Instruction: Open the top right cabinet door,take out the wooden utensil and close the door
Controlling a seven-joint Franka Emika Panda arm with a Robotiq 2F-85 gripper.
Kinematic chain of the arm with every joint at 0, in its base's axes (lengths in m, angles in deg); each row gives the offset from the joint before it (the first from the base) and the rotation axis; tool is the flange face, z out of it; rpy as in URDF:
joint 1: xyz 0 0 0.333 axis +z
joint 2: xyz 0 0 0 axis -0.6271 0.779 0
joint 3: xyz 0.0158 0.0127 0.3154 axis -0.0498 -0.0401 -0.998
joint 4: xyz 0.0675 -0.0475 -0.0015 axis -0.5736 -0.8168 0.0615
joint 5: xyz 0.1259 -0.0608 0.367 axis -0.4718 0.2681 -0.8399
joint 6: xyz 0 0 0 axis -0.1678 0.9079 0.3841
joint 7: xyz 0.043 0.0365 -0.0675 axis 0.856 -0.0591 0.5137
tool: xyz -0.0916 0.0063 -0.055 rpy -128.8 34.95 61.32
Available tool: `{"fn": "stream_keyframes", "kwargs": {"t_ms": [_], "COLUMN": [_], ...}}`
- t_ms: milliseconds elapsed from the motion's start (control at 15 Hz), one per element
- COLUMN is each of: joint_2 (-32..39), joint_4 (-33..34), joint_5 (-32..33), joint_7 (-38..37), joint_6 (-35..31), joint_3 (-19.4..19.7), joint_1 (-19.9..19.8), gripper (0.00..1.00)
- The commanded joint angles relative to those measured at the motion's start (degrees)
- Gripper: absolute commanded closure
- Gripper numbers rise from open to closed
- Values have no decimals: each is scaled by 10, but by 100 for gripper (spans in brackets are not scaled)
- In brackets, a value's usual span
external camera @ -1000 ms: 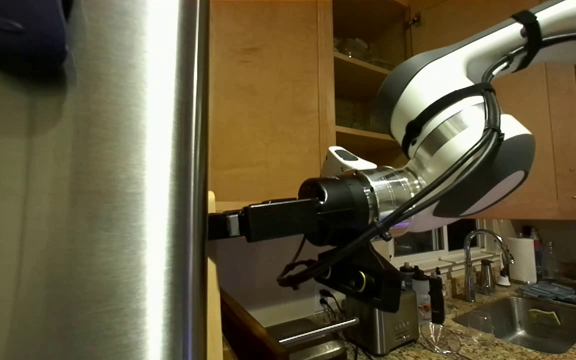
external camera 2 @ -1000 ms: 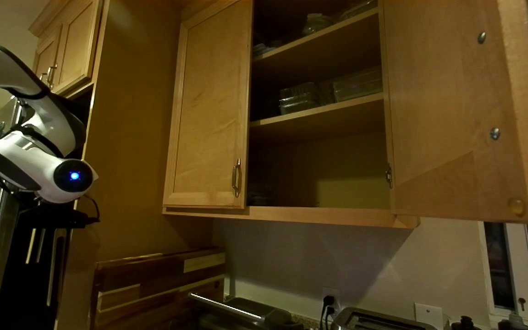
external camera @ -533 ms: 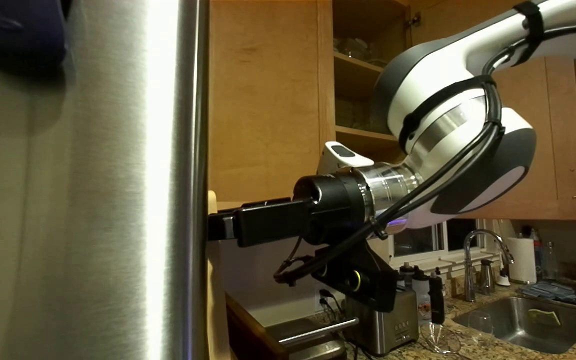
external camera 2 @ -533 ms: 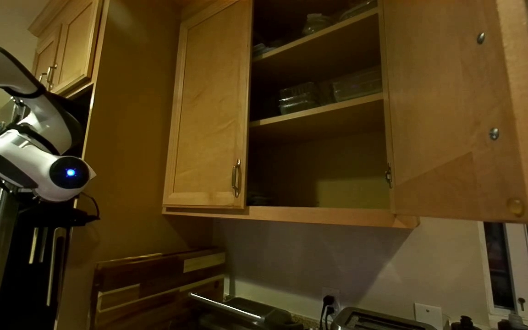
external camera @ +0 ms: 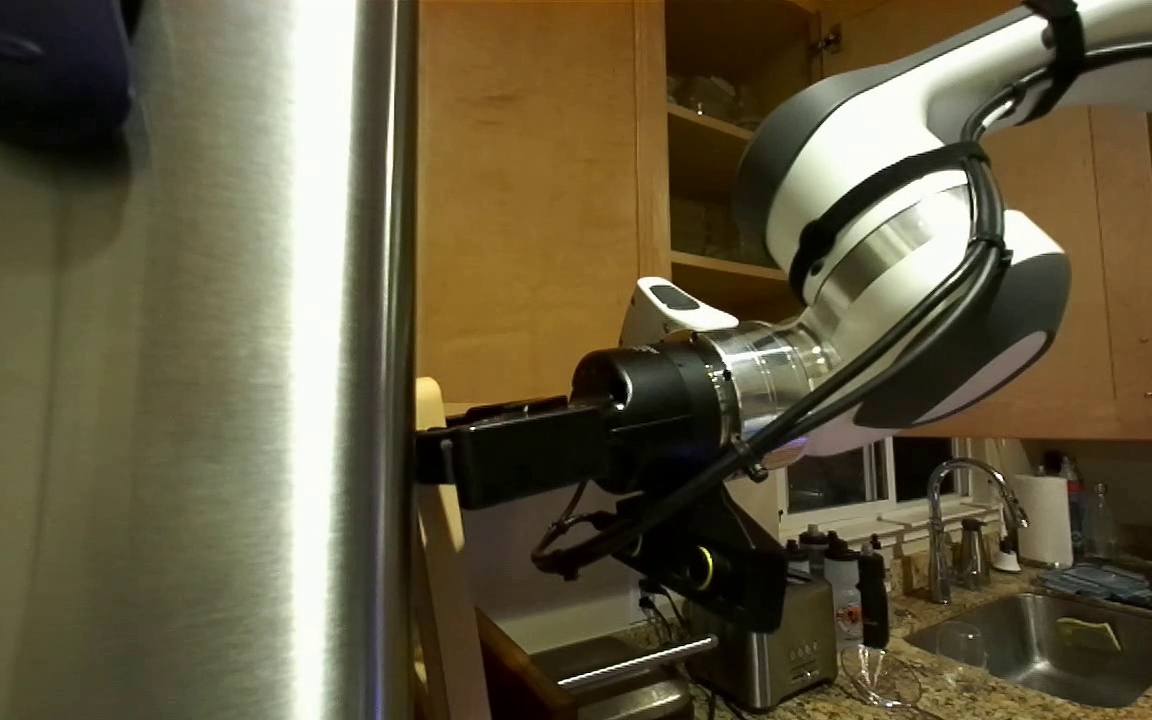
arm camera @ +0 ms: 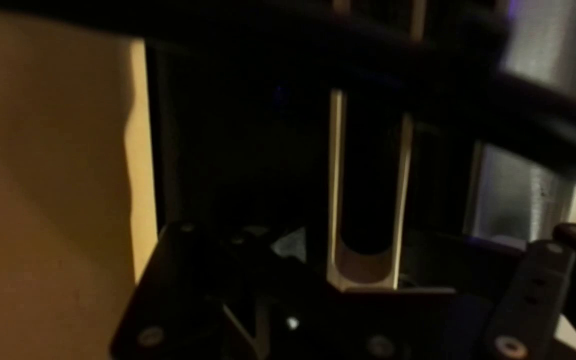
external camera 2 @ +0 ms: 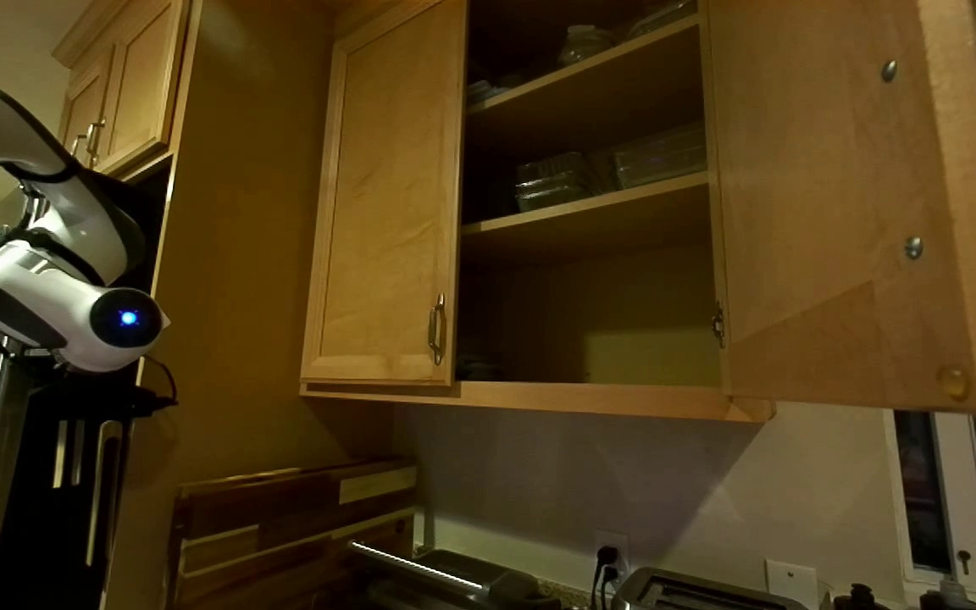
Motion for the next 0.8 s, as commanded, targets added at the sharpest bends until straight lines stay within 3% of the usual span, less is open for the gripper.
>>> {"fn": "stream_keyframes", "kwargs": {"t_ms": [0,533,600,733], "joint_2": [-6,-35,-12,-13], "joint_4": [5,-20,-4,-5], "joint_5": [18,73,63,65], "joint_7": [-3,-39,-20,-22], "joint_6": [3,21,5,5], "joint_3": [-6,25,15,15], "joint_1": [8,7,1,1], "gripper": [91,91,66,66]}}
